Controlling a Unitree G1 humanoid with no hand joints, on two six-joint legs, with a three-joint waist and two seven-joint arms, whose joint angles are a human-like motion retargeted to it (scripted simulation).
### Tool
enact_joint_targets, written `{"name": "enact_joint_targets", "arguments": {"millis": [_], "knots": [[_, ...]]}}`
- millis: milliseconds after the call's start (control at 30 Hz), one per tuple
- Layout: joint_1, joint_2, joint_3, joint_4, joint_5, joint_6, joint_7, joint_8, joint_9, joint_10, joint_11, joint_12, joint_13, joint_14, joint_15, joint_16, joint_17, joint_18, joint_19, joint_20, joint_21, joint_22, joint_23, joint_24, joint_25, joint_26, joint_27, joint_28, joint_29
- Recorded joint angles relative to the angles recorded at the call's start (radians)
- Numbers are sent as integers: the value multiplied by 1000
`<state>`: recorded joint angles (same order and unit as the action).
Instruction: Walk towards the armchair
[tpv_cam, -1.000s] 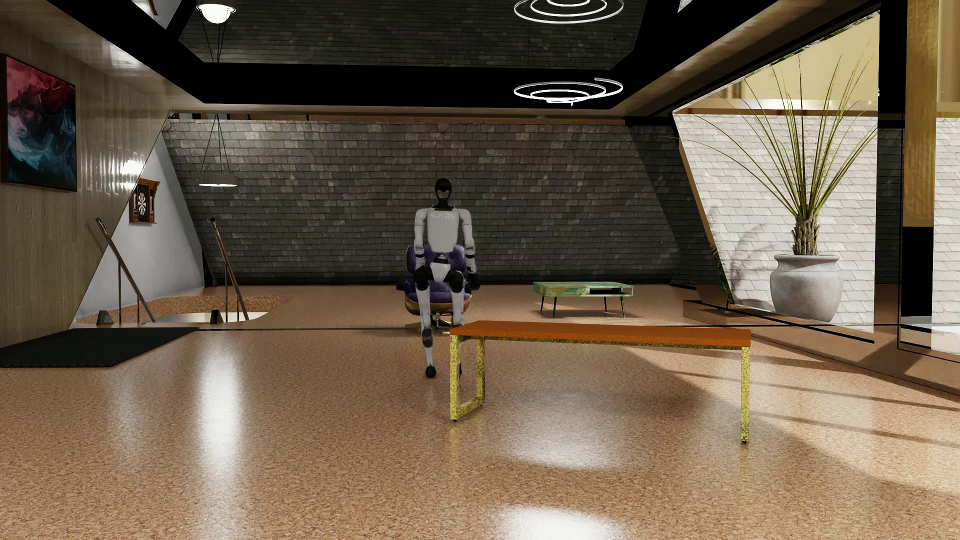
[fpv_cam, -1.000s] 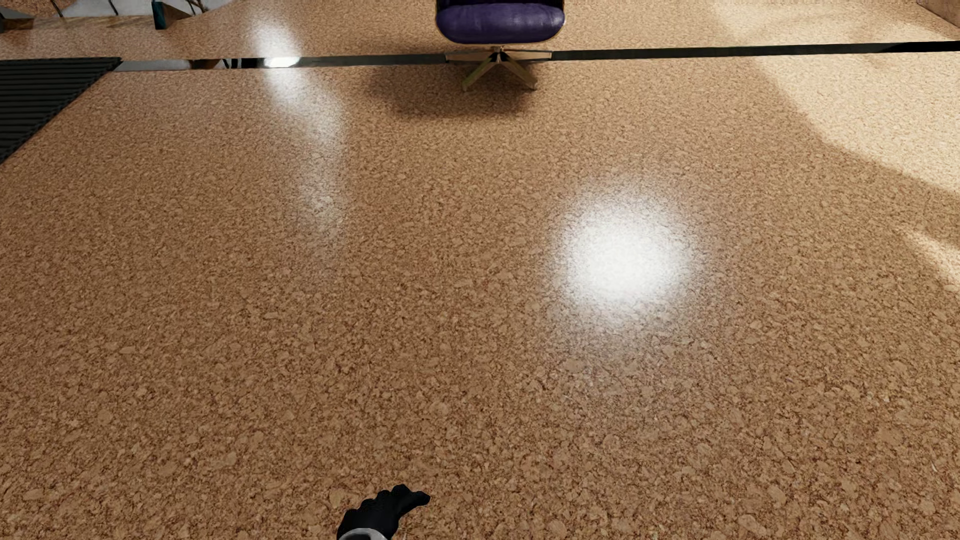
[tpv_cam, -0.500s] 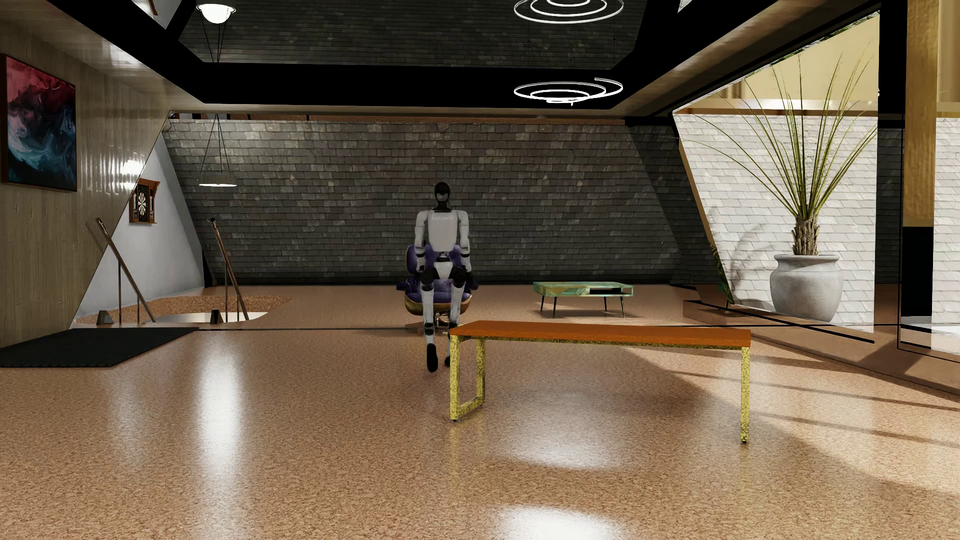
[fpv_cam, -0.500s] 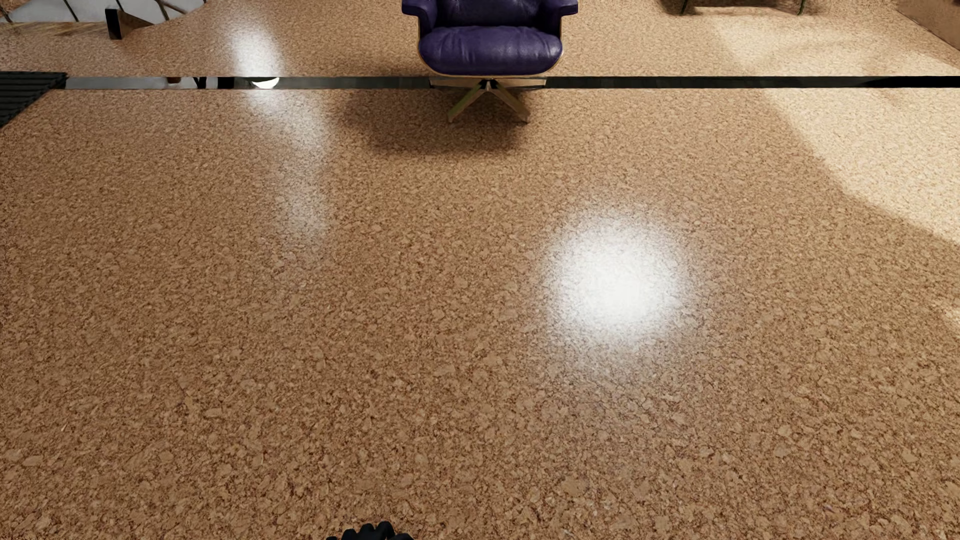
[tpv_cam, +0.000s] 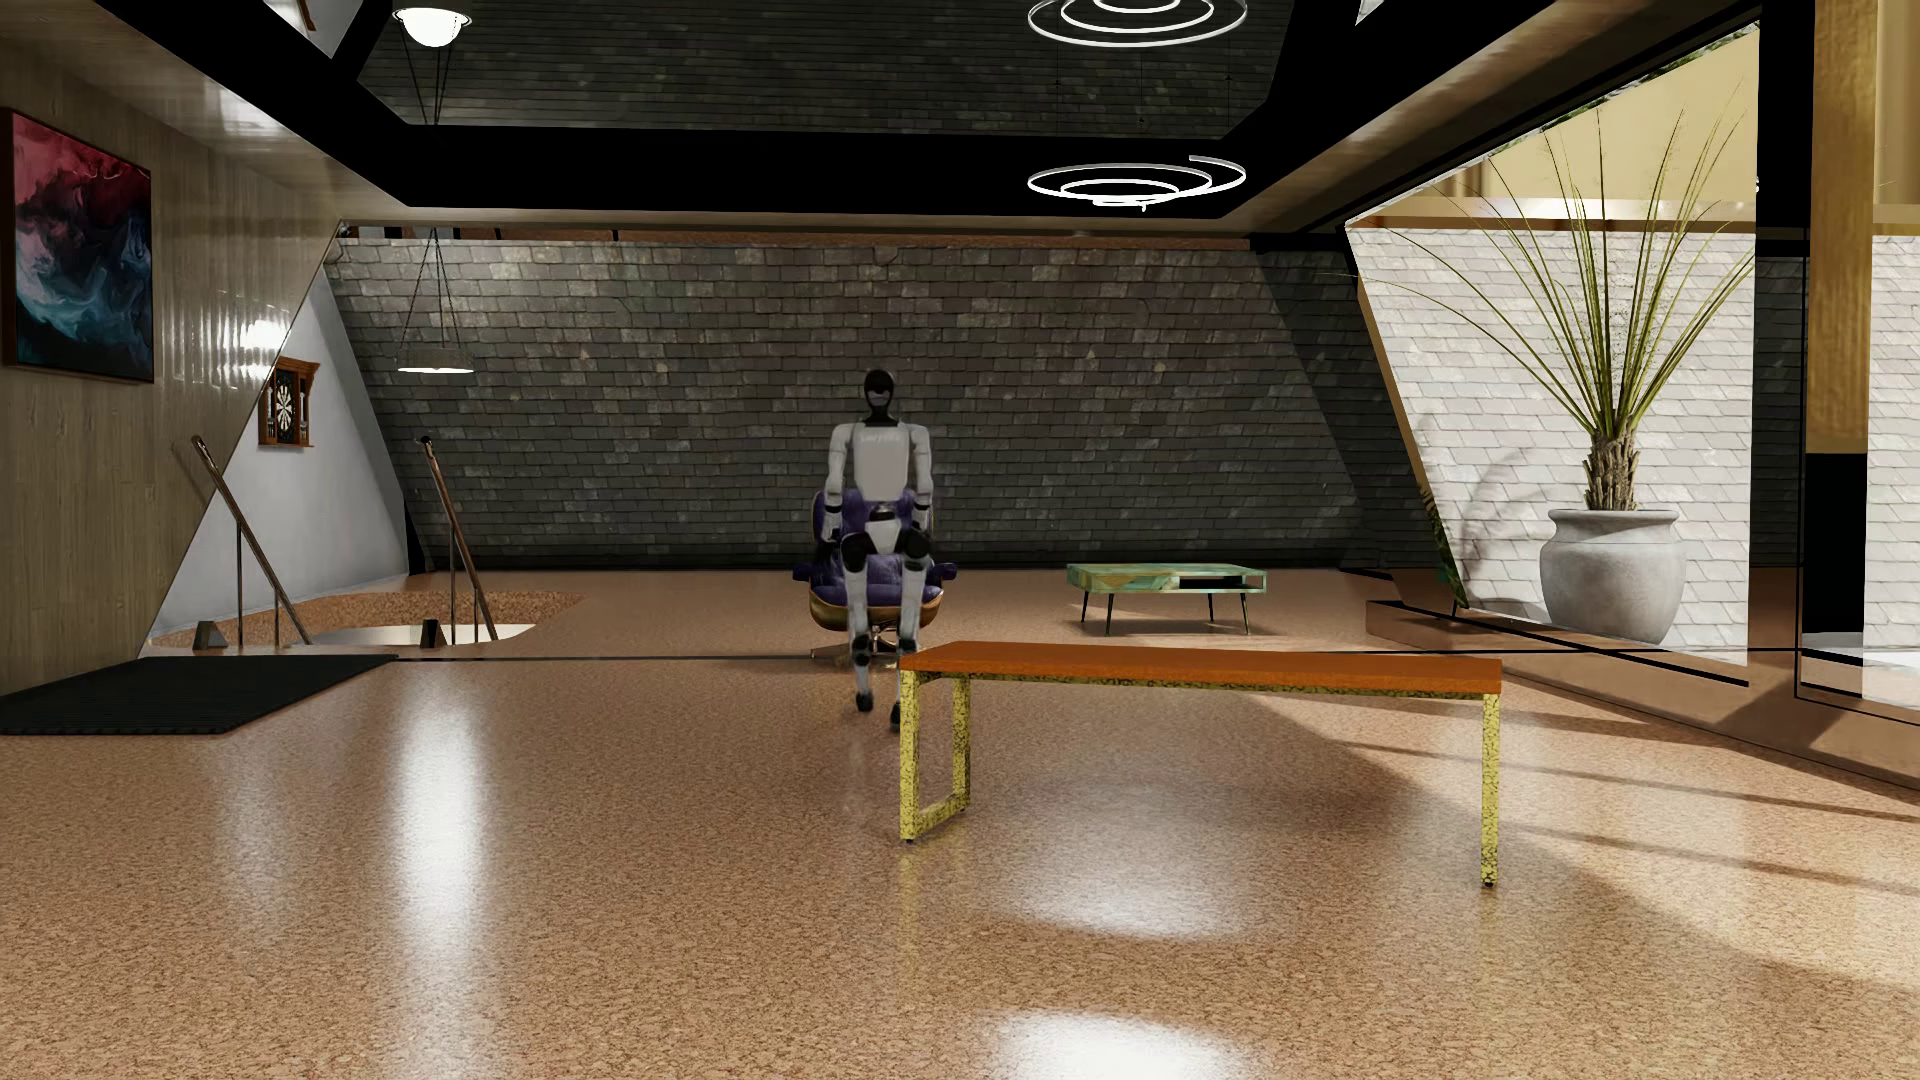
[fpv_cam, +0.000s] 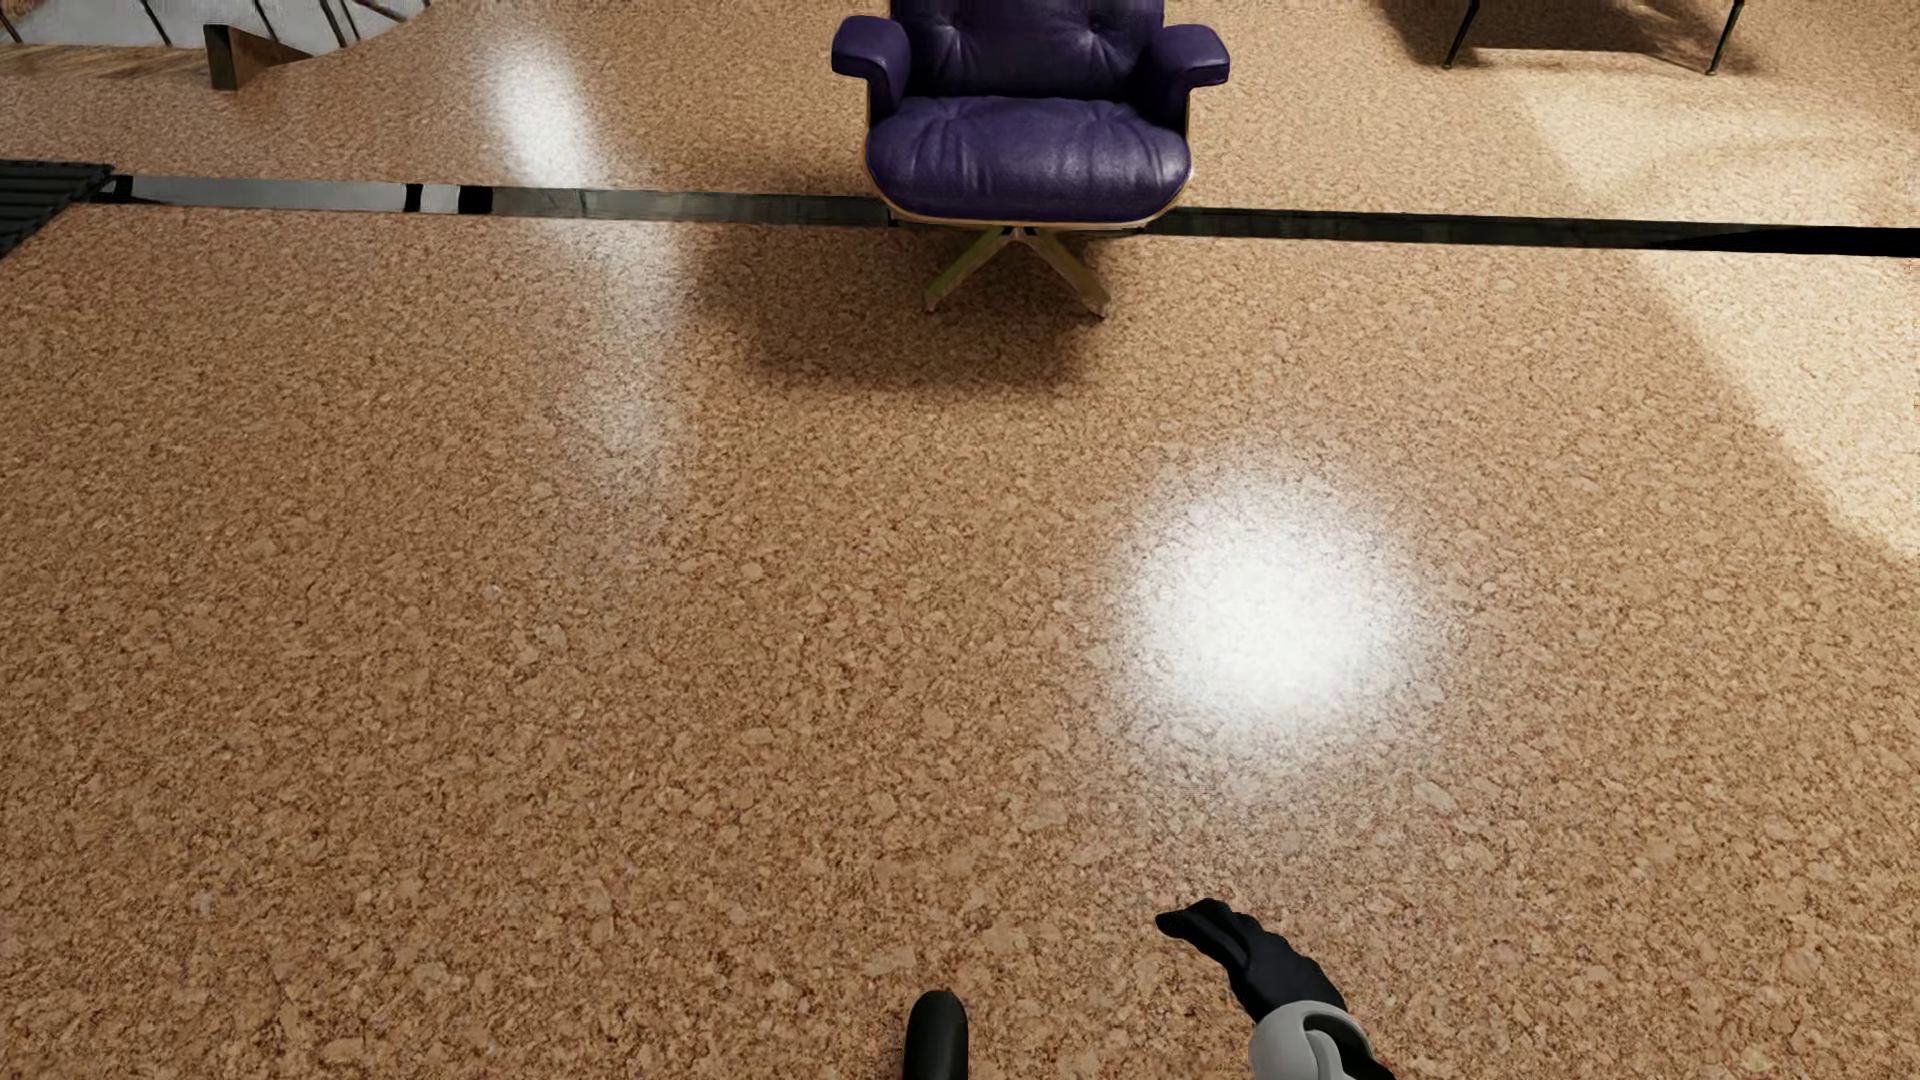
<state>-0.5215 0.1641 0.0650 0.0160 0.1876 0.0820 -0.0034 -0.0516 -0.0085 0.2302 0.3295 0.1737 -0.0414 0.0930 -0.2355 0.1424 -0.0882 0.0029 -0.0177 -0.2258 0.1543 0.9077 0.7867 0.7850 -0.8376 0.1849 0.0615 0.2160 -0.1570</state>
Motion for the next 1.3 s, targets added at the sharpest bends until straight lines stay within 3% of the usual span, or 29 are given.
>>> {"name": "enact_joint_targets", "arguments": {"millis": [33,67,133,167,200,233,267,300,367,433,500,567,600,633,667,733,767,800,867,900,933,967,1033,1067,1100,1167,1200,1267,1300], "knots": [[25,21,0,-18,-19,-12,-2,18,-4,23,35,9,13,57,40,-20,-5,14,18,3,8,28,7,11,1,4,8,2,6],[57,25,-3,-32,-45,-29,17,31,-8,39,93,11,31,74,120,-40,-11,-5,46,0,11,62,24,26,0,6,24,-3,13],[109,-63,-9,-81,-107,-69,52,64,-11,75,340,-14,72,12,336,-68,-23,44,220,-20,11,123,67,67,-9,-2,72,-31,46],[137,-145,-8,-100,-138,-85,76,59,-9,91,512,-35,87,-27,455,-76,-35,61,264,-27,22,131,83,83,-18,-17,82,-40,83],[162,-233,-4,-117,-203,-99,101,12,-5,109,669,-58,98,-66,562,-81,-55,77,265,-30,43,123,87,94,-29,-34,73,-40,124],[190,-320,-7,-137,-250,-113,115,19,0,122,793,-88,111,-102,567,-84,-79,86,266,-32,64,108,78,100,-40,-48,53,-32,152],[215,-405,-14,-161,-290,-127,120,34,7,139,881,-122,129,-141,477,-88,-103,89,269,-38,70,91,60,104,-46,-58,39,-24,153],[247,-478,-23,-182,-335,-139,116,28,13,150,920,-163,152,-176,382,-87,-107,89,241,-44,55,86,38,109,-38,-70,49,-18,125],[311,-591,-48,-222,-384,-156,86,3,22,170,857,-251,209,-237,196,-88,-92,91,122,-63,-22,80,-1,121,17,-81,84,-16,49],[381,-661,-74,-239,-349,-159,42,9,25,161,631,-329,241,-270,103,-86,-68,93,92,-74,-74,64,-11,121,62,-90,104,-17,21],[451,-696,-91,-247,-313,-156,8,-1,23,125,319,-377,245,-285,137,-90,-64,93,85,-74,-69,22,-4,98,50,-106,108,-3,40],[526,-694,-99,-253,-292,-150,-21,-71,18,64,-18,-390,242,-284,200,-93,-60,93,118,-92,-60,-32,-6,63,29,-136,105,16,72],[562,-701,-102,-260,-283,-147,-37,-103,16,47,-126,-389,246,-291,188,-95,-57,94,147,-112,-67,-50,-13,49,26,-152,102,20,81],[595,-712,-107,-266,-275,-144,-54,-105,13,45,-160,-383,252,-302,164,-96,-53,94,207,-137,-79,-56,-20,43,27,-164,101,20,83],[627,-708,-114,-266,-261,-139,-71,-77,9,51,-148,-372,258,-304,192,-95,-44,90,195,-159,-91,-51,-25,46,27,-166,102,21,80],[705,-692,-124,-245,-224,-120,-96,-40,2,87,-38,-329,270,-280,315,-97,-16,65,44,-176,-110,-9,-18,58,23,-134,112,38,68],[725,-670,-127,-228,-209,-104,-110,-50,-3,132,9,-299,270,-233,336,-102,-4,33,8,-166,-118,29,-4,56,18,-97,117,46,61],[719,-648,-130,-207,-190,-85,-130,-67,-9,201,39,-269,266,-167,312,-106,8,-44,-23,-154,-126,75,17,52,13,-55,124,40,57],[614,-587,-138,-182,-160,-52,-170,-122,-13,484,62,-236,242,33,243,-71,40,-246,-65,-201,-161,149,42,93,13,-36,141,-75,62],[526,-559,-151,-161,-154,-41,-114,-159,-12,652,71,-235,229,138,209,-25,58,-251,-70,-255,-173,158,39,139,17,-66,138,-152,62],[429,-527,-161,-126,-148,-31,-89,-191,-9,805,74,-234,215,178,175,27,70,-251,-69,-296,-170,141,31,176,17,-105,125,-206,57],[335,-493,-163,-98,-137,-20,-106,-216,-6,921,77,-225,211,113,141,76,70,-251,-63,-305,-154,106,37,182,8,-129,86,-227,36],[167,-422,-149,2,-103,2,-113,-234,3,1018,88,-178,155,-19,78,141,56,-251,-56,-216,-109,25,61,104,-28,-120,46,-191,22],[104,-385,-135,58,-84,11,-90,-227,7,989,91,-151,124,-107,53,142,50,-183,-56,-148,-97,-2,79,47,-44,-87,35,-139,17],[52,-348,-118,107,-65,18,-60,-214,10,915,90,-129,97,-191,33,130,49,-127,-53,-72,-87,-26,83,-7,-50,-47,35,-83,16],[-6,-274,-84,166,-38,25,11,-180,10,648,62,-98,44,-234,11,94,39,-53,-46,47,-70,-64,80,-88,-53,11,37,12,11],[-18,-240,-68,170,-30,26,33,-163,8,479,41,-91,23,-190,7,77,33,-45,-41,67,-62,-71,72,-102,-51,23,33,30,9],[-18,-169,-44,139,-21,22,30,-130,3,147,-14,-85,-4,-80,3,57,20,-34,-30,48,-46,-66,45,-79,-34,14,16,4,4],[-7,-135,-37,131,-16,20,31,-113,2,13,-34,-78,-12,-88,-3,50,17,-74,-24,32,-35,-62,33,-54,-24,2,7,-11,2]]}}
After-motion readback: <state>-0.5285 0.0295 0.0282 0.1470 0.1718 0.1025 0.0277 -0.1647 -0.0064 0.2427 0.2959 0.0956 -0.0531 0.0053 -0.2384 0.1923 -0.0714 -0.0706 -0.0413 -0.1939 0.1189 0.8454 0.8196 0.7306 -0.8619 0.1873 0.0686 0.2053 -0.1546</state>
